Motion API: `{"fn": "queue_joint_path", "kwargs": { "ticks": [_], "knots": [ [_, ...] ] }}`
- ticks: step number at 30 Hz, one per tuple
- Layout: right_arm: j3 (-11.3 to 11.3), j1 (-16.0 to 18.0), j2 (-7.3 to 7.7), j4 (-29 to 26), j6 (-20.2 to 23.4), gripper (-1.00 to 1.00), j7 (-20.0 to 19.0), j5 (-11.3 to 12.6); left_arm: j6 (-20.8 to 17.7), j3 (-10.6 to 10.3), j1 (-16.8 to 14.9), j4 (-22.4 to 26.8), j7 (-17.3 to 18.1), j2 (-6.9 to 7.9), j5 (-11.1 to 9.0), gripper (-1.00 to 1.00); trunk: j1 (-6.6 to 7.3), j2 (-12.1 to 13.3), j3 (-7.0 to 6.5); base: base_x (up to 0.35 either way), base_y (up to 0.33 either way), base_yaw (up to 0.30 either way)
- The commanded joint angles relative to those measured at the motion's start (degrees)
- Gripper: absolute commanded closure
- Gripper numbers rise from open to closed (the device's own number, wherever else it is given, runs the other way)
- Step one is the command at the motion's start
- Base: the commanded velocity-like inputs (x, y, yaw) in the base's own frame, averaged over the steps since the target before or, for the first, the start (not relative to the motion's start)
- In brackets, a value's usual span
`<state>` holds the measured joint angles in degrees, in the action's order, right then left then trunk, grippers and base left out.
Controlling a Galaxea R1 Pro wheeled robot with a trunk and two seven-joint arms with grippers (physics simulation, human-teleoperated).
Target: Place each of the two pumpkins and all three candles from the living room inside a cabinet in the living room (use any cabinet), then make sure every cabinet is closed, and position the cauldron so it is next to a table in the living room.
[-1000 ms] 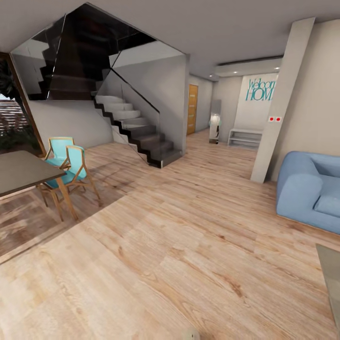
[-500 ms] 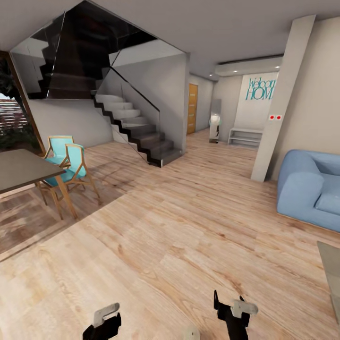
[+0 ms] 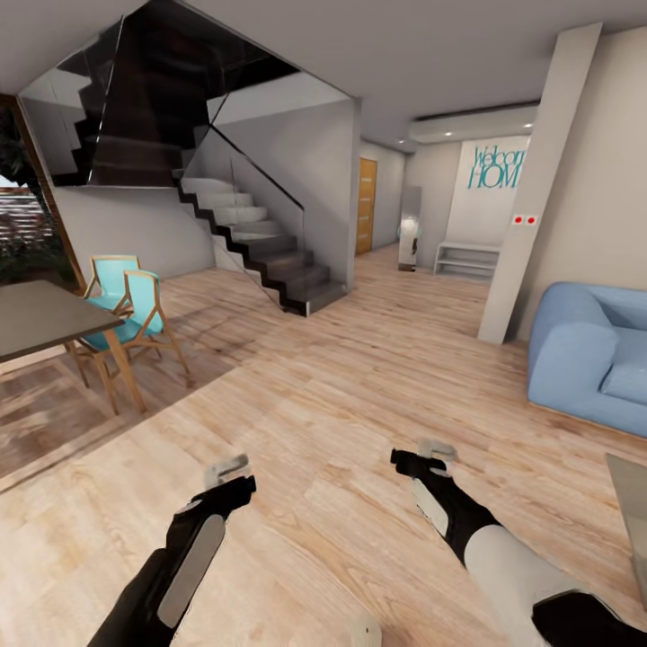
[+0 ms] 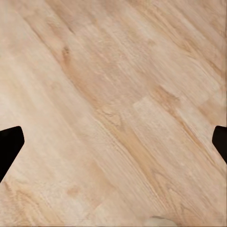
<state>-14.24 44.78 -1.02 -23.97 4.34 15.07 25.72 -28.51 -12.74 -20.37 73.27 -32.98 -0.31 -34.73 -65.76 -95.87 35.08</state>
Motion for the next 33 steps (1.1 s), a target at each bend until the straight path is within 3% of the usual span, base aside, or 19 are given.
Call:
{"fn": "queue_joint_path", "kwargs": {
  "ticks": [1, 4, 5, 6, 8, 12, 15, 17, 20, 27, 30, 33],
  "knots": [
    [-0.49, 2.37, -0.33, 1.97, 5.41, -1.00, 1.73, 0.88, -2.75, 1.98, -1.18, 0.44, -0.60, -0.74, -1.26, -1.00, -0.22, -0.45, 0.25, 0.000, 0.000, 0.000],
    [-0.51, 4.01, -1.97, 4.21, 9.16, -1.00, 3.45, 1.07, -5.14, 3.34, -1.90, 1.48, -0.49, -1.31, -1.95, -1.00, -0.88, -1.65, 0.79, 0.000, 0.000, 0.000],
    [-0.56, 4.56, -3.50, 5.05, 10.57, -1.00, 5.05, 0.99, -6.02, 3.96, -2.14, 2.95, -0.41, -1.50, -2.91, -1.00, -1.10, -2.05, 0.97, 0.000, 0.000, 0.000],
    [-0.84, 4.99, -5.28, 5.72, 13.86, -1.00, 8.83, 1.02, -6.85, 4.50, -2.33, 7.56, -0.40, -1.51, -6.50, -1.00, -1.32, -2.45, 1.15, 0.000, 0.000, 0.000],
    [-0.81, 5.08, -6.37, 5.96, 15.73, -1.00, 9.95, 1.13, -7.71, 4.63, -2.37, 9.05, -0.39, -1.04, -7.98, -1.00, -1.76, -3.26, 1.51, 0.000, 0.000, 0.000],
    [-0.68, 5.13, -7.65, 7.55, 16.73, -1.00, 10.22, 1.23, -8.75, 4.65, -2.37, 11.28, -0.38, 0.10, -8.70, -1.00, -2.64, -4.86, 2.23, 0.000, 0.000, 0.000],
    [-0.64, 5.14, -7.99, 8.52, 16.86, -1.00, 9.23, 1.34, -8.94, 4.65, -2.37, 14.94, -0.39, 0.43, -8.81, -1.00, -3.30, -6.06, 2.76, 0.000, 0.000, 0.000],
    [-0.62, 5.02, -8.24, 9.08, 15.40, -1.00, 4.87, 1.45, -8.80, 4.72, -1.58, 18.47, -0.25, 0.64, -8.83, -1.00, -3.74, -6.87, 3.12, 0.000, 0.000, 0.000],
    [-0.57, 4.93, -8.19, 9.26, 12.69, -1.00, 2.62, 1.50, -7.53, 4.79, -1.30, 19.13, -0.08, 1.33, -8.82, -1.00, -4.40, -8.07, 3.66, 0.000, 0.000, 0.000],
    [-0.60, 4.90, -7.97, 9.31, 10.83, -1.00, 1.40, 1.31, -2.68, 4.68, -1.10, 19.42, 0.62, 4.34, -8.91, -1.00, -5.93, -10.88, 4.92, 0.000, 0.000, 0.000],
    [-0.60, 4.89, -7.96, 9.35, 10.40, -1.00, 1.33, 1.14, -1.46, 4.55, -0.41, 19.44, 0.85, 4.61, -8.86, -1.00, -6.59, -12.08, 5.46, 0.000, 0.000, 0.000],
    [-0.61, 4.89, -7.92, 9.37, 10.16, -1.00, 1.30, 1.01, 2.51, 4.07, 0.99, 19.45, 0.87, 4.61, -8.46, -1.00, -7.25, -13.28, 6.00, 0.000, 0.000, 0.000]
  ]
}}
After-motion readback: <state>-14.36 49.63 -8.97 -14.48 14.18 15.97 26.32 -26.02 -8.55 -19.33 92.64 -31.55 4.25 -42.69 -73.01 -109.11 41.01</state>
